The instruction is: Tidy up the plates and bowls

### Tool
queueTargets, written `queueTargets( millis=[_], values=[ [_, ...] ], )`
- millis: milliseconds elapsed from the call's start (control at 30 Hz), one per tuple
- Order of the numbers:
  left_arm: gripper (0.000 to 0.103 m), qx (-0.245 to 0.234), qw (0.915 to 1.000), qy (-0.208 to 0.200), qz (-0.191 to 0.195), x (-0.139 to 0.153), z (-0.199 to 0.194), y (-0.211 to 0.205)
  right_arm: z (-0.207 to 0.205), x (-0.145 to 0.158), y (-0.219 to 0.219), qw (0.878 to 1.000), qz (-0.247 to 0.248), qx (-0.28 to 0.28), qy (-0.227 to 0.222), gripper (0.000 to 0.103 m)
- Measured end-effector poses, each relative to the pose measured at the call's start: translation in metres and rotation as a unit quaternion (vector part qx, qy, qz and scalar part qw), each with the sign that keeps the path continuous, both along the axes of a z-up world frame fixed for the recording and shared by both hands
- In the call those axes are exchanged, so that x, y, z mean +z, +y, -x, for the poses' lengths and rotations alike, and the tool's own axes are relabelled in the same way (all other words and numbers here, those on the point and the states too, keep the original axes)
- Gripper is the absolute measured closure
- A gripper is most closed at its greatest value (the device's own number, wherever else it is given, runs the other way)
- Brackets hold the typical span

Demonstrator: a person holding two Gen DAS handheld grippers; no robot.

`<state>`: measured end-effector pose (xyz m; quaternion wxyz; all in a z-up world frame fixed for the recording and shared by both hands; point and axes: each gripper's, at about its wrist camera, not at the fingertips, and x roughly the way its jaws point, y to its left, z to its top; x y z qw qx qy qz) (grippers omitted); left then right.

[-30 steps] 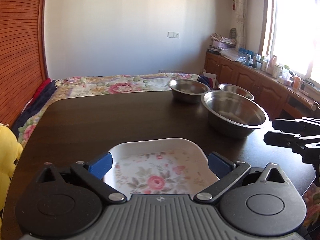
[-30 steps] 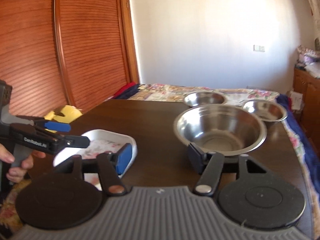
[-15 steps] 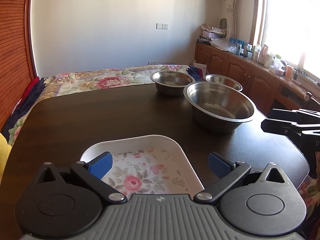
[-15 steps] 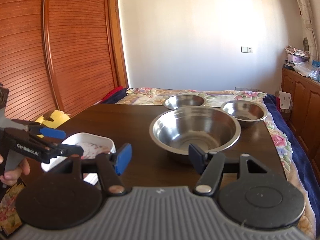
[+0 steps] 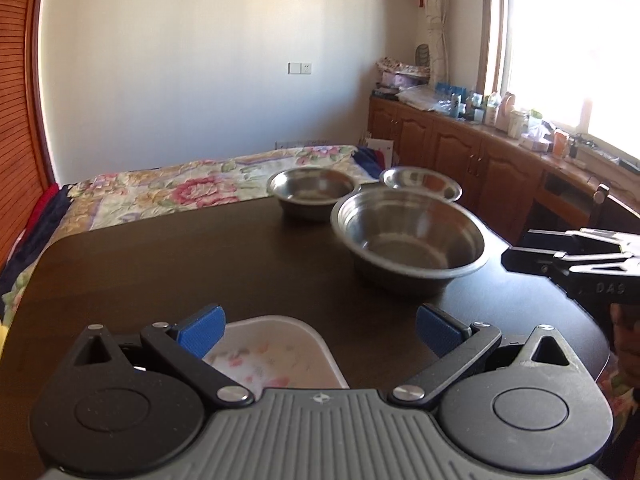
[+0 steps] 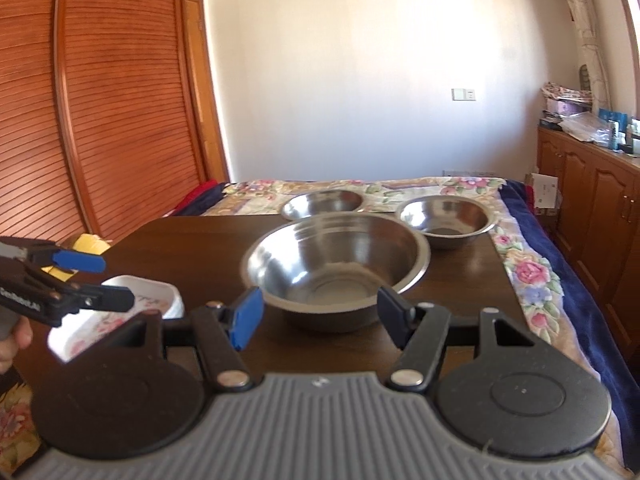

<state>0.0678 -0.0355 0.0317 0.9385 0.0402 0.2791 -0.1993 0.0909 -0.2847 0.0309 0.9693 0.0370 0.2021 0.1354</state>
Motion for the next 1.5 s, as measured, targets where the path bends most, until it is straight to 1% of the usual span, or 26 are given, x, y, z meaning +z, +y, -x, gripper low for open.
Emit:
queueTargets(
  millis=[100, 167, 300, 367, 400, 467, 500, 567, 600, 667, 733, 833, 1033, 1300, 1467, 1500],
  values=[
    [0.003, -0.011, 0.9999, -0.005, 0.001, 0.003, -0.007, -0.010, -0.007, -0.003, -0.007, 1.000, -0.002, -0.010, -0.001, 0.039],
    [0.009, -0.018, 0.9998, -0.005, 0.000, 0.003, -0.012, -0.016, -0.012, -0.004, -0.011, 1.000, -0.001, -0.015, -0.001, 0.039],
    [0.019, -0.031, 0.9995, 0.000, 0.004, 0.002, -0.023, -0.030, -0.021, -0.008, -0.020, 1.000, -0.006, -0.022, 0.000, 0.039],
    [0.029, -0.039, 0.9992, 0.005, 0.011, -0.001, -0.029, -0.035, -0.026, -0.011, -0.024, 1.000, -0.011, -0.026, 0.002, 0.039],
    [0.031, -0.040, 0.9991, 0.007, 0.014, -0.002, -0.032, -0.037, -0.029, -0.012, -0.026, 1.000, -0.013, -0.028, 0.002, 0.039],
    [0.040, -0.041, 0.9990, 0.008, 0.018, -0.005, -0.037, -0.040, -0.035, -0.016, -0.031, 0.999, -0.019, -0.033, 0.003, 0.039],
    [0.042, -0.041, 0.9989, 0.010, 0.021, -0.007, -0.039, -0.041, -0.038, -0.018, -0.032, 0.999, -0.022, -0.035, 0.005, 0.040],
    [0.050, -0.042, 0.9987, 0.012, 0.027, -0.010, -0.043, -0.044, -0.044, -0.021, -0.035, 0.999, -0.030, -0.036, 0.010, 0.041],
    [0.051, -0.041, 0.9987, 0.013, 0.027, -0.011, -0.045, -0.045, -0.046, -0.022, -0.036, 0.999, -0.035, -0.035, 0.013, 0.043],
    [0.059, -0.035, 0.9991, 0.012, 0.021, -0.013, -0.050, -0.047, -0.050, -0.025, -0.038, 0.999, -0.039, -0.033, 0.016, 0.045],
    [0.063, -0.029, 0.9993, 0.013, 0.018, -0.016, -0.054, -0.047, -0.054, -0.026, -0.038, 0.999, -0.037, -0.032, 0.019, 0.048],
    [0.063, -0.021, 0.9996, 0.012, 0.013, -0.018, -0.059, -0.048, -0.058, -0.028, -0.039, 0.999, -0.038, -0.028, 0.022, 0.049],
    [0.063, -0.014, 0.9997, 0.012, 0.016, -0.019, -0.069, -0.050, -0.065, -0.027, -0.039, 0.999, -0.040, -0.020, 0.024, 0.051],
    [0.063, -0.016, 0.9995, 0.025, 0.014, -0.023, -0.083, -0.055, -0.072, -0.028, -0.036, 0.998, -0.048, -0.007, 0.029, 0.051],
    [0.063, -0.008, 0.9994, 0.032, 0.009, -0.027, -0.093, -0.060, -0.078, -0.030, -0.038, 0.998, -0.053, -0.009, 0.034, 0.051],
    [0.063, -0.007, 0.9994, 0.033, 0.009, -0.027, -0.095, -0.062, -0.080, -0.031, -0.038, 0.998, -0.055, -0.010, 0.036, 0.052]
  ],
)
